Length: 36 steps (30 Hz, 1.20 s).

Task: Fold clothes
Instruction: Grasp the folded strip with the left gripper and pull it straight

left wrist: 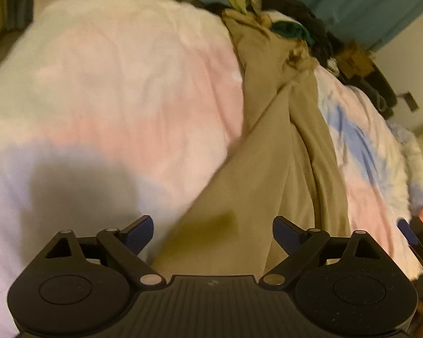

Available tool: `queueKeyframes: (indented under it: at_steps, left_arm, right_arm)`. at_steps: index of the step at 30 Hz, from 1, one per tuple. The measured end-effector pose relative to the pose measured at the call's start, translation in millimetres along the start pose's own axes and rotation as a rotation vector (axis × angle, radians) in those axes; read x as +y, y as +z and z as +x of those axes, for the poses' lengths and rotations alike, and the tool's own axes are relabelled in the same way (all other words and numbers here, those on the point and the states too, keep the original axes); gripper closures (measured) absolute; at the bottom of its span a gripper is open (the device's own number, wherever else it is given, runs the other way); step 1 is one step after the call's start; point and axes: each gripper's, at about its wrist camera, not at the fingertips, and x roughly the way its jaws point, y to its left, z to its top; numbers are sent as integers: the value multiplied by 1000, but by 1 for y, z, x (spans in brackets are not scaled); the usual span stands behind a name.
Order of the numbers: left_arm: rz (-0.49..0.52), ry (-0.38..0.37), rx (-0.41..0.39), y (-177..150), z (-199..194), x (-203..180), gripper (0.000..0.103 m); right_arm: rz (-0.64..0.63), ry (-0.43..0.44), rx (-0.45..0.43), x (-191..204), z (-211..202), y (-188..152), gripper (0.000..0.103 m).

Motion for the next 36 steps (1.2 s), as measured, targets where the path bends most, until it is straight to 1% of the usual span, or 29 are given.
queueKeyframes:
  at_steps: [2, 4, 7, 9, 14, 15, 16, 18, 19, 20, 22, 25, 30, 33, 36]
  left_arm:
    - [0, -36, 28, -2, 6, 8, 16]
    - [4, -67, 54, -3, 12, 16, 21]
    - [42, -55, 89, -5, 22, 16, 25]
    - [67, -48, 111, -7, 26, 15, 25]
    - [140, -38, 133, -9, 32, 11, 29]
    - [166, -38, 139, -10, 32, 9, 31]
    - [200, -39, 146, -12, 32, 5, 39]
    - [284, -36, 147, -17, 28, -3, 49]
    - [317, -28, 145, -19, 26, -5, 58]
    - [349, -17, 144, -21, 24, -10, 63]
    - [405, 24, 134, -25, 21, -20, 87]
    - [535, 66, 128, -33, 13, -41, 97]
    - [687, 91, 102, -46, -9, -84, 99]
    - [738, 78, 95, -51, -14, -108, 99]
    - [744, 73, 76, -54, -16, -123, 99]
  right_arm:
    - [10, -2, 10, -3, 3, 0, 14]
    - [18, -8, 23, -5, 6, -1, 14]
    - [31, -11, 41, -8, 10, -2, 14]
    - [31, -14, 46, -8, 12, -2, 14]
    - [24, -22, 61, -7, 16, -4, 14]
    - [22, -22, 66, -7, 18, -5, 14]
    - [22, -22, 72, -7, 19, -6, 14]
    - [23, -20, 83, -7, 21, -7, 14]
    - [24, -17, 86, -7, 21, -7, 14]
    - [25, -15, 89, -7, 22, -7, 14]
    - [28, -11, 93, -6, 23, -8, 14]
    - [40, -8, 94, -8, 22, -7, 14]
    - [80, -10, 88, -15, 20, -5, 14]
    - [104, -11, 85, -20, 19, -4, 14]
    - [121, -9, 81, -23, 17, -3, 14]
